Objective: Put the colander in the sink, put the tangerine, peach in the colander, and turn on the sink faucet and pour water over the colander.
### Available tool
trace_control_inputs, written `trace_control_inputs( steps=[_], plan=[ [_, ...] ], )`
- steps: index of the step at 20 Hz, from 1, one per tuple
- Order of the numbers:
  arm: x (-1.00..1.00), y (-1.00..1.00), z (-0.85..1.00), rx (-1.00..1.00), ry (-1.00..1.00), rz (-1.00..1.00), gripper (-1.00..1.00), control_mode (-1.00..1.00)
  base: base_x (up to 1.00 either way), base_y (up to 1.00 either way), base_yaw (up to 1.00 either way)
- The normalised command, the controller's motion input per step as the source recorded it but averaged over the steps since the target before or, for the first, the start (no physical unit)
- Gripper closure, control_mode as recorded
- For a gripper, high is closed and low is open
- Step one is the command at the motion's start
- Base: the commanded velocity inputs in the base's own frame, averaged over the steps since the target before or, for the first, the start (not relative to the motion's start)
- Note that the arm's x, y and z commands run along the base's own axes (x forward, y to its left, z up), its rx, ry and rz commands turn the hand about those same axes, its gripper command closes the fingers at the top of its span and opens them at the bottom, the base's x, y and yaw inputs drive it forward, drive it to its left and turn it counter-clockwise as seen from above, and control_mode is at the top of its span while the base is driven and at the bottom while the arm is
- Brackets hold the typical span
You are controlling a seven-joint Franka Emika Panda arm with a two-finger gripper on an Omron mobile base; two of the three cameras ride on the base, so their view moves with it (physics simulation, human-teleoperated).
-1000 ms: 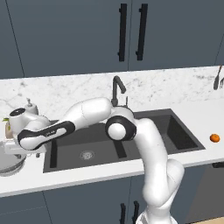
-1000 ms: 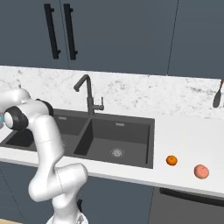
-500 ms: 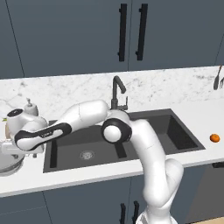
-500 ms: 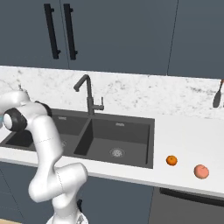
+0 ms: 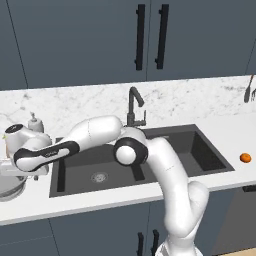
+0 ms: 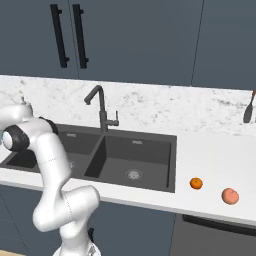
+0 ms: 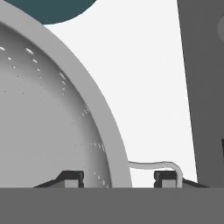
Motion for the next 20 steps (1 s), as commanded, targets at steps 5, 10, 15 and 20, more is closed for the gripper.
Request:
trace_control_inputs(
  steps=[5, 10, 15, 20],
  plan=[
    [-0.39, -0.54, 0.00, 0.00, -0.09, -0.21, 1.00, -1.00, 0.00, 0.00, 0.00],
    [-0.40, -0.95, 0.00, 0.01, -0.11, -0.36, 1.00, -1.00, 0.00, 0.00, 0.00],
    [-0.13, -1.00, 0.00, 0.03, -0.08, -0.44, 1.00, -1.00, 0.00, 0.00, 0.00],
    [0.00, -1.00, 0.00, 0.03, -0.06, -0.47, 1.00, -1.00, 0.00, 0.00, 0.00]
  ],
)
